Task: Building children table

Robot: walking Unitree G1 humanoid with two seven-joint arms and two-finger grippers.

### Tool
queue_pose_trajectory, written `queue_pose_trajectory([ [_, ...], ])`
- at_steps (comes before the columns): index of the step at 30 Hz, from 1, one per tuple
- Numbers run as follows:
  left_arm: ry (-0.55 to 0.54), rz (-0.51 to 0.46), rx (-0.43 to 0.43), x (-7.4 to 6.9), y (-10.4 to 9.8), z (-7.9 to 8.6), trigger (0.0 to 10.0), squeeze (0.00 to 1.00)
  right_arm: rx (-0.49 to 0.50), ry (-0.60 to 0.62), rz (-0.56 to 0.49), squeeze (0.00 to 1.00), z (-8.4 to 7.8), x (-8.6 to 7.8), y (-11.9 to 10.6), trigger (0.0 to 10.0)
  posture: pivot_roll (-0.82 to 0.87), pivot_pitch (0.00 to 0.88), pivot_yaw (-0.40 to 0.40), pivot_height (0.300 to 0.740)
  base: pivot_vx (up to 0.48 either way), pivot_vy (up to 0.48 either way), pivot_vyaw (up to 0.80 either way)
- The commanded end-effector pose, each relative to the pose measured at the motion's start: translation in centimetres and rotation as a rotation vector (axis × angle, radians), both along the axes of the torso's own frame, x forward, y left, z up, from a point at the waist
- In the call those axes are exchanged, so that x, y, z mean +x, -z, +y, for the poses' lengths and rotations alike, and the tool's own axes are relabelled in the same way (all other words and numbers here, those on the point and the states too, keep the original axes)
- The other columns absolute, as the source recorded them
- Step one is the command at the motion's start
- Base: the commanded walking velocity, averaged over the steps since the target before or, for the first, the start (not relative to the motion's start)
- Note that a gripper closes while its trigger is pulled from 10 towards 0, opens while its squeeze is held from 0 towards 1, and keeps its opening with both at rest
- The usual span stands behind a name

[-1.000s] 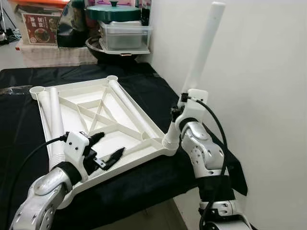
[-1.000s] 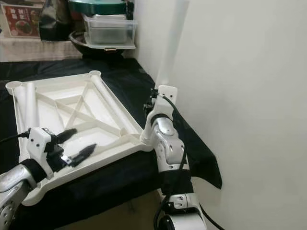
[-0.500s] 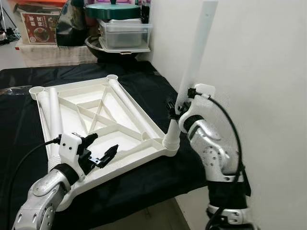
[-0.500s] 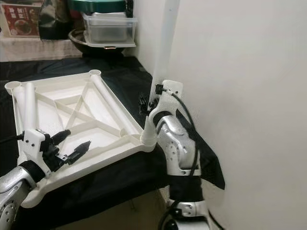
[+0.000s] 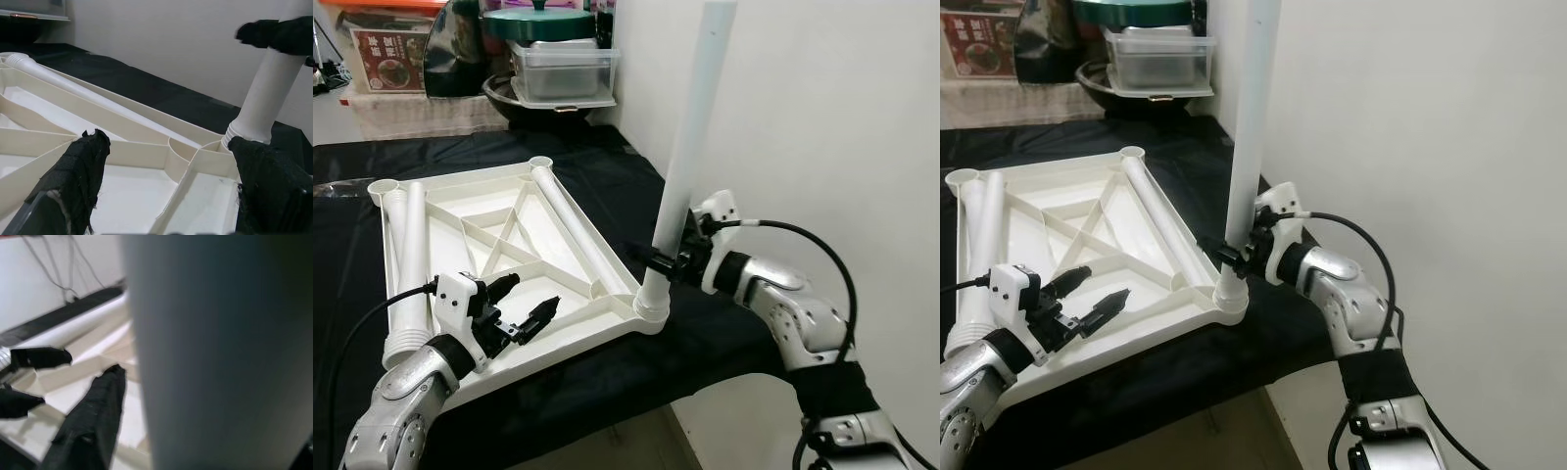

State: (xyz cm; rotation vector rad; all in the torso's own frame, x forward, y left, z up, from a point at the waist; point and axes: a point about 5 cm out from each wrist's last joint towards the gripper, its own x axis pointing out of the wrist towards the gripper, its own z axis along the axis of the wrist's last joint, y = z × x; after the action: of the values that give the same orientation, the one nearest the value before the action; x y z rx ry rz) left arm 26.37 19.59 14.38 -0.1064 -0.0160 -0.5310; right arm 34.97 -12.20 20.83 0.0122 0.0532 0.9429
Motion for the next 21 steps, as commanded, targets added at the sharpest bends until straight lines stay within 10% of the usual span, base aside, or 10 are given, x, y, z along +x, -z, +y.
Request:
queue_pose_trajectory([
  [1, 0.006, -0.001, -0.005, 0.0, 0.2, -0.2, 10.0, 0.0, 0.002, -0.008, 0.002, 0.0, 0.6, 0.6, 0.1, 0.0, 0.14, 0.0, -0.144, 0.74, 0.0, 0.0, 0.0],
  [3, 0.006, -0.001, -0.005, 0.0, 0.2, -0.2, 10.0, 0.0, 0.019, -0.004, 0.005, 0.0, 0.6, 0.8, 0.0, 0.0, 0.14, 0.0, -0.144, 0.74, 0.0, 0.0, 0.0],
  [5, 0.004, -0.003, -0.008, -0.1, 0.1, -0.1, 10.0, 0.0, 0.035, 0.298, 0.029, 0.0, 0.2, 2.5, 0.2, 0.0, 0.14, 0.0, -0.147, 0.74, 0.0, 0.0, 0.0],
  [8, 0.003, -0.004, -0.009, -0.2, 0.1, -0.1, 10.0, 0.0, 0.03, 0.435, 0.043, 0.0, -0.2, 3.0, 0.4, 0.0, 0.14, 0.0, -0.148, 0.74, 0.0, 0.0, 0.0],
  [11, -0.001, -0.008, -0.011, -0.2, -0.1, 0.0, 10.0, 0.0, 0.075, 0.944, 0.143, 0.0, -1.2, 0.9, 2.9, 0.0, 0.14, 0.0, -0.14, 0.74, 0.0, 0.0, 0.0],
  [18, 0.005, -0.006, -0.007, -0.1, -0.1, 0.0, 10.0, 0.0, 0.092, 0.884, 0.177, 0.0, 3.3, -1.2, 3.8, 0.0, 0.15, 0.0, -0.132, 0.74, 0.0, 0.0, 0.0],
  [19, 0.007, -0.005, -0.005, -0.1, -0.1, -0.1, 10.0, 0.0, 0.075, 0.831, 0.184, 0.0, 4.3, -1.0, 3.7, 10.0, 0.15, 0.0, -0.136, 0.74, 0.0, 0.0, 0.0],
  [21, 0.007, -0.005, -0.005, -0.1, -0.1, -0.1, 10.0, 0.0, 0.092, 0.811, 0.162, 0.0, 4.4, -0.9, 3.1, 10.0, 0.15, 0.0, -0.137, 0.74, 0.0, 0.0, 0.0],
])
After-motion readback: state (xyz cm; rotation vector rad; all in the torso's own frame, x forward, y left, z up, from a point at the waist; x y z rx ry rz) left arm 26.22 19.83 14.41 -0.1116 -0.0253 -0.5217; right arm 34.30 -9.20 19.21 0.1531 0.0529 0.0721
